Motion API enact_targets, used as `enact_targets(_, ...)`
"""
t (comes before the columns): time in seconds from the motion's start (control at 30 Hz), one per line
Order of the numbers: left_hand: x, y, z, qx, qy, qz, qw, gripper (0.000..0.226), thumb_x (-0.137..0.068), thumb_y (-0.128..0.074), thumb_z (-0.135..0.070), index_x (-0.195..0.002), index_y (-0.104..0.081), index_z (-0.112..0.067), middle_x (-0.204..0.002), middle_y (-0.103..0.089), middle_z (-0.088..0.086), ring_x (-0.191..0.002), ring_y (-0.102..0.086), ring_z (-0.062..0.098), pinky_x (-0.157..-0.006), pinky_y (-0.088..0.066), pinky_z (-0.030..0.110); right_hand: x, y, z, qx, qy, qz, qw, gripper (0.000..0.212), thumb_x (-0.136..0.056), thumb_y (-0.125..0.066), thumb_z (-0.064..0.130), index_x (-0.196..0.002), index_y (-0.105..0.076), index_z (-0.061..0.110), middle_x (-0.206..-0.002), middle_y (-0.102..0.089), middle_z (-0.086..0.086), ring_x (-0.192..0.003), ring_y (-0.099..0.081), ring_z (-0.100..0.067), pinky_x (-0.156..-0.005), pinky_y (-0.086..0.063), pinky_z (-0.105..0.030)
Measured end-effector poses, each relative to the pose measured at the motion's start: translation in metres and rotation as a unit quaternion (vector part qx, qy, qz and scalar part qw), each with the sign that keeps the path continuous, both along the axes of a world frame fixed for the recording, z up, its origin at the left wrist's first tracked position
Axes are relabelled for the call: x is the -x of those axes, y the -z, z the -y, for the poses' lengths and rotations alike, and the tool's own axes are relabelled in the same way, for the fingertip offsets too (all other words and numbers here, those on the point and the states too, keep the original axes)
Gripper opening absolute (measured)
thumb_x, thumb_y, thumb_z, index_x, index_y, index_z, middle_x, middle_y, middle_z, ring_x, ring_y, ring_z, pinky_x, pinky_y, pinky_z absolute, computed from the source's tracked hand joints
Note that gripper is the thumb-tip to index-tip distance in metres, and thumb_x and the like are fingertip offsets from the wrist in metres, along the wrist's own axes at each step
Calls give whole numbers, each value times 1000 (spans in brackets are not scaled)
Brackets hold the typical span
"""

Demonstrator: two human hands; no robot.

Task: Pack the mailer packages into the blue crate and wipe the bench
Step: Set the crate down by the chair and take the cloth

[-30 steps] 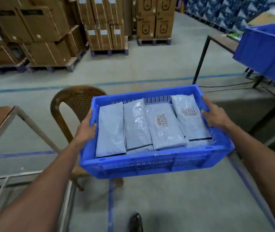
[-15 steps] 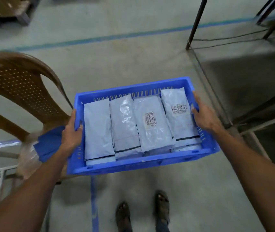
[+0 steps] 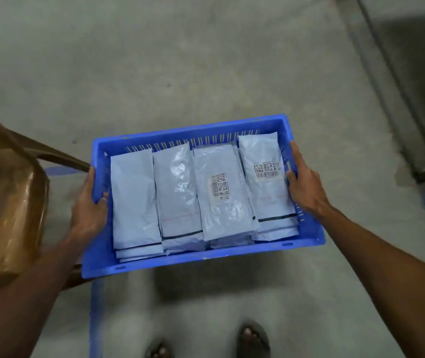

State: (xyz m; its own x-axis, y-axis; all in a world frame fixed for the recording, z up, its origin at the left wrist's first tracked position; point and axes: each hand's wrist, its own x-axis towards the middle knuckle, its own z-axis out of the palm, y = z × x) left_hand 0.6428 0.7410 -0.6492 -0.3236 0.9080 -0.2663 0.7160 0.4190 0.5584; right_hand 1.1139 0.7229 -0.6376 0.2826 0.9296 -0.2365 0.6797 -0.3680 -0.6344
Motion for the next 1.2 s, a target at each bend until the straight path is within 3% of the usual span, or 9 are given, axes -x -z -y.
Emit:
enact_targets(0.13, 12, 64, -6, 11, -18, -1, 1000, 79, -95, -47, -1, -151, -19, -49, -116, -64, 13, -88, -63, 29, -82, -53, 51, 12, 76, -10, 9, -21, -11, 1000, 75, -96, -44, 7, -155, -10, 38, -78, -59, -14, -68, -53, -27, -67, -35, -29)
enact_targets(0.33, 34, 128, -9, 33, -43, 60, 997, 82, -95, -43, 5, -148, -22, -55, -97, -61, 7, -70, -57, 24, -65, -53, 42, 33, 147, -15, 26, -42, -45, 998, 78, -97, -41, 6, -153, -4, 46, -78, -57, -8, -64, -54, -14, -68, -41, -30)
enact_targets(0.53, 42, 146, -8, 63, -22, 67, 996, 85, -93, -50, 4, -148, -21, -55, -110, -65, 10, -76, -66, 30, -69, -57, 49, 39, 172, -16, 52, -53, -59, 995, 81, -95, -43, 5, -153, -5, 47, -99, -65, -11, -80, -63, -24, -82, -52, -38)
enact_targets(0.63, 40, 135, -4, 79, -1, 49, 996, 80, -93, -55, -5, -151, -20, -48, -120, -58, -4, -87, -65, 29, -75, -57, 50, 42, 167, -18, 100, -72, -36, 992, 82, -94, -44, 4, -155, -2, 41, -109, -62, -14, -90, -62, -32, -84, -50, -41)
enact_targets(0.7, 36, 118, -1, 79, 5, 39, 996, 68, -93, -57, -11, -147, -32, -44, -120, -57, -5, -89, -62, 25, -78, -55, 45, 46, 157, -21, 137, -88, 25, 986, 81, -93, -48, 10, -156, -4, 34, -127, -56, -18, -109, -56, -40, -96, -44, -48)
enact_targets(0.8, 30, 75, 3, 54, 51, 38, 996, 56, -90, -59, -9, -129, -47, -48, -122, -63, -4, -99, -63, 20, -85, -53, 43, 64, 115, -23, 146, -58, 89, 984, 71, -85, -48, 18, -152, -25, 27, -142, -47, -14, -126, -44, -42, -105, -33, -55)
enact_targets(0.9, 19, 5, 6, 17, 113, -6, 993, 49, -87, -59, -1, -130, -55, -24, -114, -59, -6, -101, -57, 17, -86, -46, 36, 107, 45, -22, 116, -70, 55, 989, 63, -85, -48, 9, -146, -38, 24, -142, -50, -10, -126, -48, -37, -105, -37, -55)
enact_targets(1.03, 24, -112, 10, -22, 168, -26, 985, 47, -88, -60, -3, -134, -54, -10, -129, -59, 13, -118, -56, 31, -97, -42, 36, 188, -72, -31, 50, -153, 1, 987, 52, -88, -48, 5, -137, -50, 20, -136, -54, -10, -120, -55, -32, -102, -42, -50)
enact_targets(1.2, 75, -241, 37, -16, 137, -66, 988, 44, -91, -55, -19, -135, -53, -19, -127, -62, 9, -115, -58, 30, -96, -48, 40, 315, -223, -46, -31, -320, -7, 947, 43, -89, -47, 7, -129, -54, 22, -127, -59, -6, -113, -59, -28, -97, -46, -42)
